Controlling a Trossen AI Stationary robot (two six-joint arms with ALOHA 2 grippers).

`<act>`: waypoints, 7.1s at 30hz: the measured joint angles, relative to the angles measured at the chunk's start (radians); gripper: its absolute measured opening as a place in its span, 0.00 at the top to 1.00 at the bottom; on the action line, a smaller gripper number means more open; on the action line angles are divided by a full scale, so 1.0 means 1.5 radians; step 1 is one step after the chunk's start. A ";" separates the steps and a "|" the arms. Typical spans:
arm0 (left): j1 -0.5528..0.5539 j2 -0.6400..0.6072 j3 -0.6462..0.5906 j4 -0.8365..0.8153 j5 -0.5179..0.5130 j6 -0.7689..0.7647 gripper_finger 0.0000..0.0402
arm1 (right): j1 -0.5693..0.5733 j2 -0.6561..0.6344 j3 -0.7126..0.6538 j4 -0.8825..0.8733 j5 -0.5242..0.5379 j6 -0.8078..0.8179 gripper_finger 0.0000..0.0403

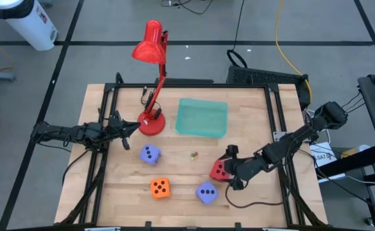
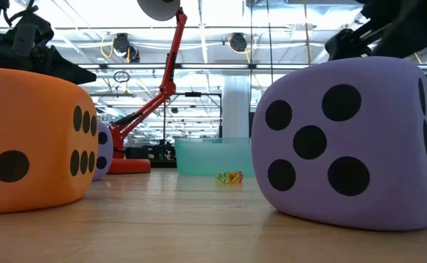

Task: Pick & Place Dice
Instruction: Put the large red die into the blue bin

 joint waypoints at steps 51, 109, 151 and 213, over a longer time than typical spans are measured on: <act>0.000 0.000 0.000 -0.006 0.001 0.001 0.92 | -0.090 0.231 0.351 -0.501 -0.207 0.329 0.01; 0.000 0.000 0.000 -0.004 0.000 -0.001 0.92 | -0.164 0.084 0.200 -0.288 -0.124 0.121 0.12; 0.000 0.000 0.000 -0.001 -0.002 0.016 0.92 | -0.547 0.105 0.204 -0.277 -0.167 -0.345 0.01; 0.222 1.141 0.642 0.406 0.414 0.084 1.00 | -0.529 0.095 0.205 -0.227 -0.191 -0.441 0.01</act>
